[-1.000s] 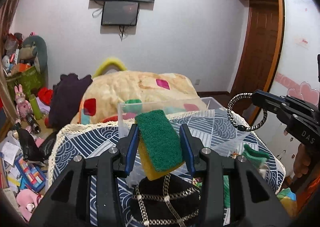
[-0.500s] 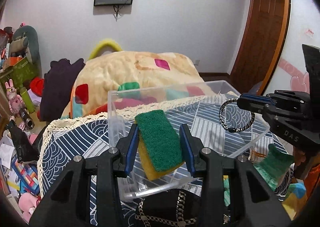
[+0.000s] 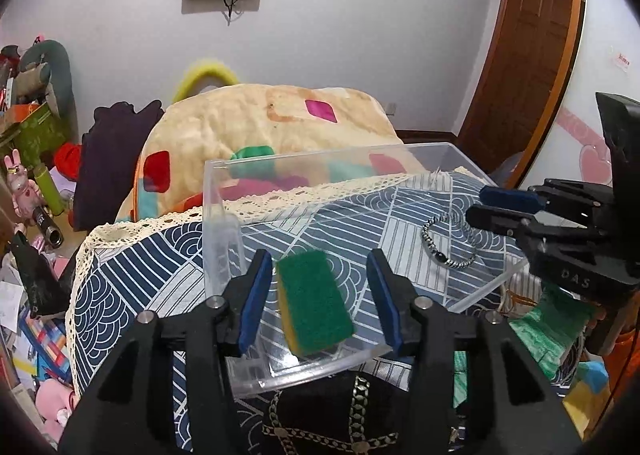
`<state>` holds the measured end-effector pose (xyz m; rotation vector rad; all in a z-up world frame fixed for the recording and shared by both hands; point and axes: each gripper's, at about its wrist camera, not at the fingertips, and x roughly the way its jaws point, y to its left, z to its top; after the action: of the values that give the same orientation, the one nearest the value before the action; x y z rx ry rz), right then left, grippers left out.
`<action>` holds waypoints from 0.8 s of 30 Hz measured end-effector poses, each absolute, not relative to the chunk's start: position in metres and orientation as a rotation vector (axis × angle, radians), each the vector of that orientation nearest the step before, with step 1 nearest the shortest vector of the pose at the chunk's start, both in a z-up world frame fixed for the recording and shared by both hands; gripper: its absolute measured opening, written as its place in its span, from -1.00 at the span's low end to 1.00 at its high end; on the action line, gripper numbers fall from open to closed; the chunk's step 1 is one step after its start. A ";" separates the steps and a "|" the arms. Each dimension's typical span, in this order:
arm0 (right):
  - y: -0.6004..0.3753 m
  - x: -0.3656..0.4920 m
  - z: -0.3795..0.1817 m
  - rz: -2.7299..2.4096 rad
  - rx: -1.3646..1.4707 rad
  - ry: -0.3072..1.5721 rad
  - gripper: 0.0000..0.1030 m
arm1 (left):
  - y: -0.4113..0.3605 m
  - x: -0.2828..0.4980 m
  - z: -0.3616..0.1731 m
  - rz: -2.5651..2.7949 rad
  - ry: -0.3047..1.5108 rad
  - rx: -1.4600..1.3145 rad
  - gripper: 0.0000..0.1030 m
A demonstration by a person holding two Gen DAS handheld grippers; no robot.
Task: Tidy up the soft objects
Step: 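Carry the sponge into the clear box with the left tool while the right tool drops the bracelet in, then grasp the black chain-trimmed hat with the left tool while the right tool grasps the green glove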
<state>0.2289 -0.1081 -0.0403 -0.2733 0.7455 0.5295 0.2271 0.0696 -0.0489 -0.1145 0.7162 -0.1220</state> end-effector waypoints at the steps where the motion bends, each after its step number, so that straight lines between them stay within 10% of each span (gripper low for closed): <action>1: -0.109 0.228 -0.038 0.527 -0.270 0.732 -0.30 | 0.070 0.225 -0.047 -0.122 0.714 -0.116 0.03; 14: -0.112 0.192 0.001 0.491 -0.267 0.537 0.32 | 0.068 0.186 -0.008 -0.089 0.576 -0.087 0.78; 24: -0.121 0.150 0.011 0.473 -0.241 0.420 0.56 | 0.058 0.139 0.009 -0.060 0.463 -0.049 0.99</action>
<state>0.1500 -0.1212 0.0113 -0.2409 0.4199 0.4735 0.1395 0.0582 0.0088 -0.0489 0.4628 -0.0599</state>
